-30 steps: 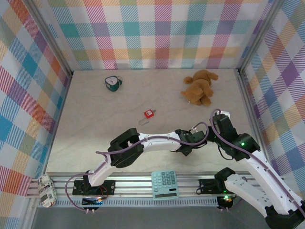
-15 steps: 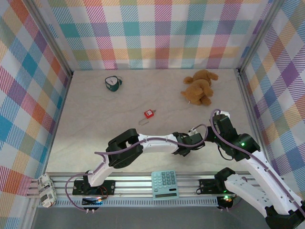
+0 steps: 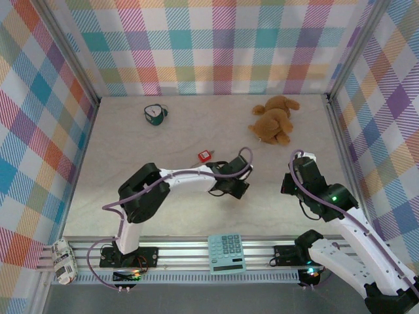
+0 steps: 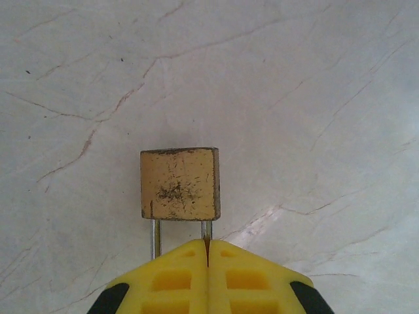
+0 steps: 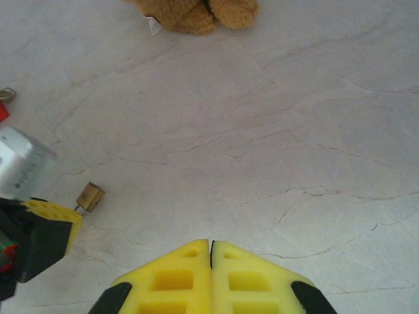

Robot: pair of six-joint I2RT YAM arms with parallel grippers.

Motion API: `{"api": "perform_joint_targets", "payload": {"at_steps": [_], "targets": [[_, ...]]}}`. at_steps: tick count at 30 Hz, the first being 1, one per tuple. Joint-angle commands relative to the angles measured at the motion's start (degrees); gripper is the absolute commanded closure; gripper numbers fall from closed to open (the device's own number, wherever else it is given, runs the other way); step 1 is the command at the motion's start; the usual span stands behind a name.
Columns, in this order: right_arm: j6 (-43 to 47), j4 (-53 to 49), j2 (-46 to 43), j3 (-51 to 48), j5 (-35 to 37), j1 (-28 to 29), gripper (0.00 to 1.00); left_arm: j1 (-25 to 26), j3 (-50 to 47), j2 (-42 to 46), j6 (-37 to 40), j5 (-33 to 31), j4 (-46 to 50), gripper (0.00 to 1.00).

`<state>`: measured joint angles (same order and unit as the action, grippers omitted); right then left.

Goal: Unlock with the key

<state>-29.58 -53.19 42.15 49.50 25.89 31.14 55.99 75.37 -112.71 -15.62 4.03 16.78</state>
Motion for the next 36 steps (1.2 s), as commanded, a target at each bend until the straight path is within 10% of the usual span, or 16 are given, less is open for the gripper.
{"api": "perform_joint_targets", "payload": {"at_steps": [1, 13, 28, 36], "targets": [[-0.5, 0.3, -0.4, 1.2, -0.4, 0.3, 1.00, -2.2, -3.8, 3.7, -7.4, 13.6, -10.3, 1.00], [-0.6, 1.5, 1.0, 1.1, -1.5, 0.3, 1.00, -11.9, -18.8, 1.9, -33.0, 32.1, -49.2, 1.00], [-0.6, 1.6, 2.1, 2.4, -2.2, 0.3, 1.00, -16.5, -24.7, -13.1, -61.8, 34.3, -94.9, 1.00], [-0.8, 1.0, 2.7, 3.5, -1.9, 0.3, 1.00, -16.3, -22.9, -13.0, -68.3, 33.7, -95.1, 1.00]]}}
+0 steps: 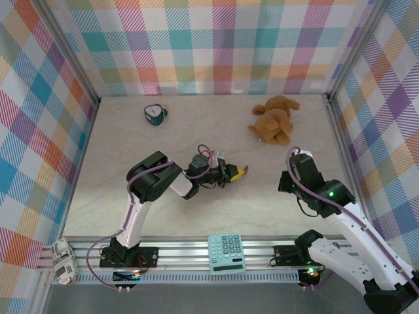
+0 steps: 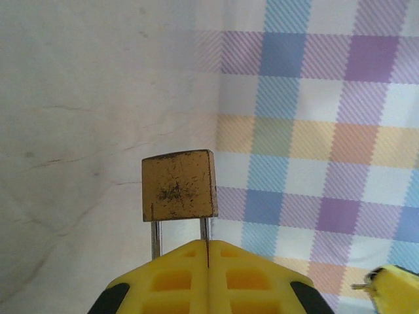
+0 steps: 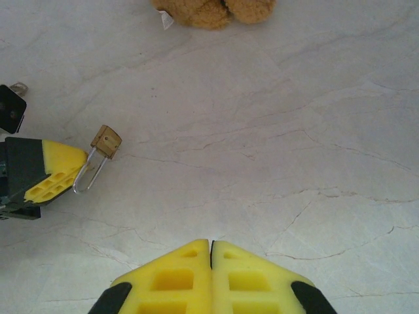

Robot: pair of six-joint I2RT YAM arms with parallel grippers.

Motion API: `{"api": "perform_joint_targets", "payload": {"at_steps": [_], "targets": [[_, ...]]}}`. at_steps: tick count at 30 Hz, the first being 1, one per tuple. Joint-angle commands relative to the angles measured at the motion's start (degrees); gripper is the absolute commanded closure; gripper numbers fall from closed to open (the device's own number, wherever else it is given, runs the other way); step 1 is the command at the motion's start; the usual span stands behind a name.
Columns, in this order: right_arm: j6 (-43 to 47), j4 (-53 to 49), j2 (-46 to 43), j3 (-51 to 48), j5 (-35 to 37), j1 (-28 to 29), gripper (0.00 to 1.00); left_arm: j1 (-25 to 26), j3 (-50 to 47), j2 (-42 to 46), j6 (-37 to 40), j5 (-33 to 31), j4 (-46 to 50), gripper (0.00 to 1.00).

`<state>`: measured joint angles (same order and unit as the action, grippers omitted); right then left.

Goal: Unlock with the key

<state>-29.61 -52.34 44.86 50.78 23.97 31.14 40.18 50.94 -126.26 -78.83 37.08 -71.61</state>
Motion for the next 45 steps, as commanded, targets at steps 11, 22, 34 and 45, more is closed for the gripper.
{"api": "perform_joint_targets", "payload": {"at_steps": [11, 22, 34, 45], "targets": [[-1.2, -0.6, -0.3, 3.0, 0.5, 0.4, 1.00, 1.9, 2.6, -2.3, -13.6, -7.0, -6.7, 1.00], [-0.9, -0.8, 0.7, 4.2, 0.8, 0.3, 1.00, 1.6, 1.6, -6.3, -17.0, -10.0, -6.8, 1.00], [-1.1, -1.0, 0.9, 5.3, 0.6, 0.4, 1.00, 0.3, -3.4, -8.3, -17.3, -12.3, -6.8, 1.00], [-1.6, -1.8, 0.7, 6.3, 0.3, 0.4, 1.00, 0.5, -6.9, -6.2, -20.6, -15.8, -6.1, 1.00]]}}
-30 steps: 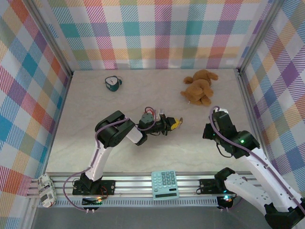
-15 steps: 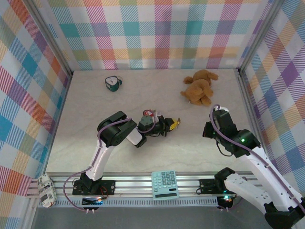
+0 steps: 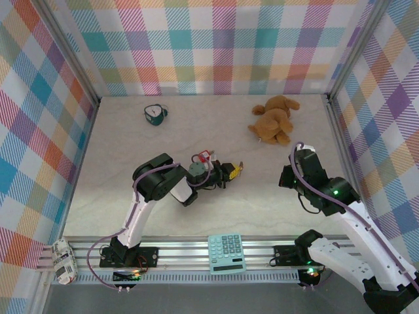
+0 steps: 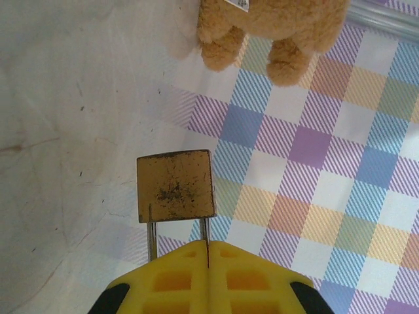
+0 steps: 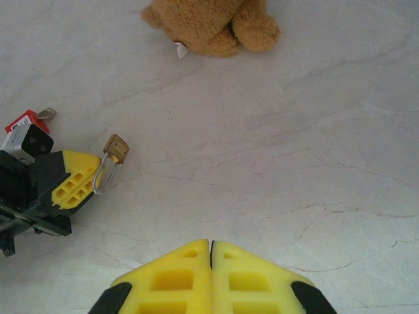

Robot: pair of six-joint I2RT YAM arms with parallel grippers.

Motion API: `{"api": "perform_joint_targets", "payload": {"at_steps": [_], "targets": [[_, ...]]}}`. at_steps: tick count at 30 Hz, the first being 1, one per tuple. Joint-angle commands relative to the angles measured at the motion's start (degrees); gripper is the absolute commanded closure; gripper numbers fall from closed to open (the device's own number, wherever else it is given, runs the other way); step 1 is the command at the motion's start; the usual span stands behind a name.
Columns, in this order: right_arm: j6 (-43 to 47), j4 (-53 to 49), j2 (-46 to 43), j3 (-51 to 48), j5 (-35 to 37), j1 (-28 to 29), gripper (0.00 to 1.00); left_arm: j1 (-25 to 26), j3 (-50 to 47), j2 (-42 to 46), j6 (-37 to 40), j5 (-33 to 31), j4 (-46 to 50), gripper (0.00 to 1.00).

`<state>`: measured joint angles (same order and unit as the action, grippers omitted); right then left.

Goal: Unlock with the key

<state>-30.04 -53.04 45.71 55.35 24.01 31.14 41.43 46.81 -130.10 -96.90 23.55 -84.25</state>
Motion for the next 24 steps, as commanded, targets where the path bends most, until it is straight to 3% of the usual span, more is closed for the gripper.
{"api": "perform_joint_targets", "payload": {"at_steps": [1, 3, 8, 10, 17, 20, 22, 24], "targets": [[-1.2, -1.2, -0.1, 1.8, 0.3, 0.4, 1.00, -0.7, -3.0, -2.7, -3.1, -2.6, 6.5, 0.97], [-1.2, -1.4, -0.4, 1.7, 0.3, 0.4, 1.00, -0.7, -3.7, -3.1, -4.1, -3.5, 6.4, 0.96], [-1.2, -2.0, -1.1, 1.8, 0.6, 0.5, 1.00, -0.7, -5.8, -2.5, -5.8, -6.2, 6.6, 0.81], [-1.1, -2.1, -1.2, 1.9, 0.5, 0.4, 1.00, -0.8, -7.2, -2.5, -6.8, -7.3, 6.5, 0.68], [-1.2, -2.9, -1.6, 2.3, 0.3, 0.4, 1.00, -1.5, -12.1, 0.2, -6.5, -11.0, 6.5, 0.72], [-1.1, -3.1, -1.8, 2.6, 0.2, 0.4, 1.00, -1.6, -9.6, 0.6, -4.1, -7.8, 7.1, 0.73], [-1.1, -3.3, -1.8, 2.6, 0.3, 0.4, 1.00, -1.2, -6.7, 2.1, -0.5, -4.1, 12.5, 0.75], [-1.2, -3.1, -1.9, 2.3, 0.7, 0.4, 1.00, -0.6, -3.3, 5.5, 8.0, -0.8, 25.8, 0.75]]}}
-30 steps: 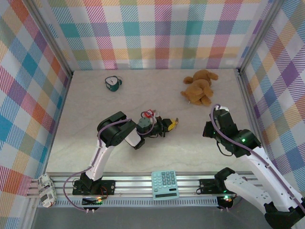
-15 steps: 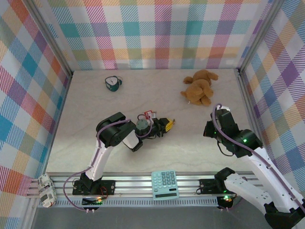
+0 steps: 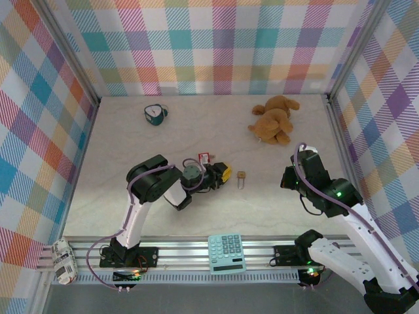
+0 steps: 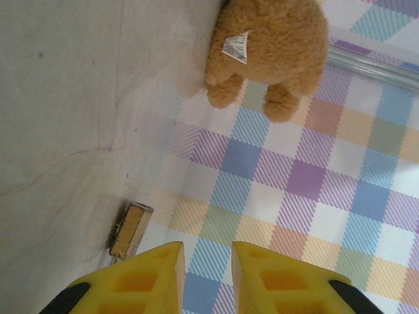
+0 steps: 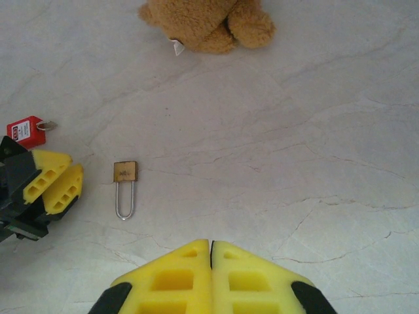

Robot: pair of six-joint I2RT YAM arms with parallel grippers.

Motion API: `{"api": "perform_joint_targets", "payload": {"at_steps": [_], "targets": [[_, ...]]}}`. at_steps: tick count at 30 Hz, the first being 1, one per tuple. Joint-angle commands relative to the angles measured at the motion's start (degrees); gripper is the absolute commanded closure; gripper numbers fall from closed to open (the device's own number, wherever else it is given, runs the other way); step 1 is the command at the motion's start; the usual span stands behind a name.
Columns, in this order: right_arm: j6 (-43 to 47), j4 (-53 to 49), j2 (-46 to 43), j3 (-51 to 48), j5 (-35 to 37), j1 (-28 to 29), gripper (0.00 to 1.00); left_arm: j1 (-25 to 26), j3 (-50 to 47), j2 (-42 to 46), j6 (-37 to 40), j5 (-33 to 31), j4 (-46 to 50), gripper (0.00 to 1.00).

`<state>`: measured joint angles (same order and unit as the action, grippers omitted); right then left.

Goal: Unlock with the key

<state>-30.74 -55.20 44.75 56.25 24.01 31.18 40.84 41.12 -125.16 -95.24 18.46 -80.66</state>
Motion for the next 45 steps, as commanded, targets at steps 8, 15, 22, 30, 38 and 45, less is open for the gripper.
{"api": "perform_joint_targets", "payload": {"at_steps": [8, 15, 22, 30, 38, 45], "targets": [[0.8, 0.5, -1.2, 0.4, 2.0, 0.4, 1.00, 5.4, 30.8, 12.2, 49.4, -15.9, 96.8, 0.62], [2.6, 3.4, -2.0, -1.3, 3.1, 0.2, 1.00, 11.8, 55.6, -0.5, 60.7, -30.4, 124.1, 0.58], [4.0, 6.5, -1.9, -3.1, 1.9, 0.1, 1.00, 14.3, 62.0, -3.3, 63.8, -35.2, 131.2, 0.50], [4.6, 7.8, -2.7, -4.1, 0.6, -0.1, 1.00, 14.4, 62.2, -6.2, 63.8, -34.4, 128.4, 0.62], [4.9, 8.2, -2.7, -4.1, 0.3, -0.1, 1.00, 12.3, 53.0, -4.9, 64.9, -27.9, 117.7, 0.68], [5.0, 8.0, -1.8, -3.8, 0.5, -0.2, 1.00, 11.7, 48.9, -1.8, 65.7, -33.1, 115.6, 1.00]]}}
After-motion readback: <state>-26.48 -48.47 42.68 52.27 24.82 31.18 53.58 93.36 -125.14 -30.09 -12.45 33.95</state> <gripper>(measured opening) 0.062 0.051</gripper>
